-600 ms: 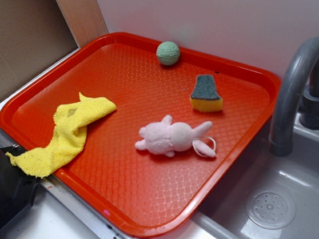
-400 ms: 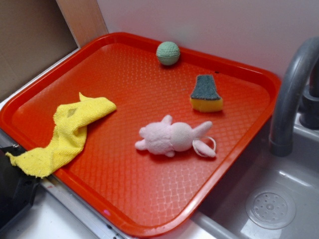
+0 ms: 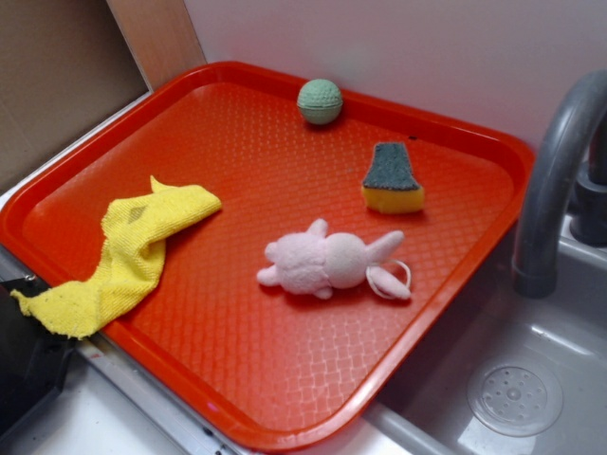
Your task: Grab the pink bunny.
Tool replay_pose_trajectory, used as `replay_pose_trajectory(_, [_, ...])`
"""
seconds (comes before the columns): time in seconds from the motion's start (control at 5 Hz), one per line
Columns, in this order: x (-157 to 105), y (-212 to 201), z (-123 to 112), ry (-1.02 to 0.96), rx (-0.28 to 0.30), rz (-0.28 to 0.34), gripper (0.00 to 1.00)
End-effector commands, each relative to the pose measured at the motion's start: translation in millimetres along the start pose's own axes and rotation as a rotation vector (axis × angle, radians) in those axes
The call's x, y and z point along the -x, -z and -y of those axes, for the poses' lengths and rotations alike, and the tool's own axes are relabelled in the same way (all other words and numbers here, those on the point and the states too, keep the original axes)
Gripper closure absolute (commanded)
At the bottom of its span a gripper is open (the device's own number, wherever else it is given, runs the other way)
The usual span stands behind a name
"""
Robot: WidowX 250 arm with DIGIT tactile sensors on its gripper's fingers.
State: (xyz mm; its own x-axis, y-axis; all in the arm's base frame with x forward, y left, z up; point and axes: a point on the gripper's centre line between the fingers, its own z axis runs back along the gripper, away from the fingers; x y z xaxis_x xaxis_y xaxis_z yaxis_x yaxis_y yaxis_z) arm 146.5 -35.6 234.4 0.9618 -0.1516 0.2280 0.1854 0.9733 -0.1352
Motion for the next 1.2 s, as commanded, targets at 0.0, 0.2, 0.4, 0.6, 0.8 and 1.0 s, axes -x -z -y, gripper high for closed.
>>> replay_pose_trajectory(0.0, [-38, 33, 25, 0.252, 0.059, 0.050, 0.00])
replay_pose_trajectory(0.2, [-50, 65, 45, 0.333, 0.056, 0.006, 0.00])
replay_pose_trajectory(0.4, [-60, 90, 51, 0.340, 0.016, -0.007, 0.00])
replay_pose_trajectory(0.6, [-62, 121, 54, 0.359, -0.027, -0.053, 0.00])
replay_pose_trajectory(0.8, [-59, 148, 55, 0.364, -0.030, -0.096, 0.00])
replay_pose_trajectory(1.0, [-55, 178, 60, 0.393, -0.037, -0.145, 0.00])
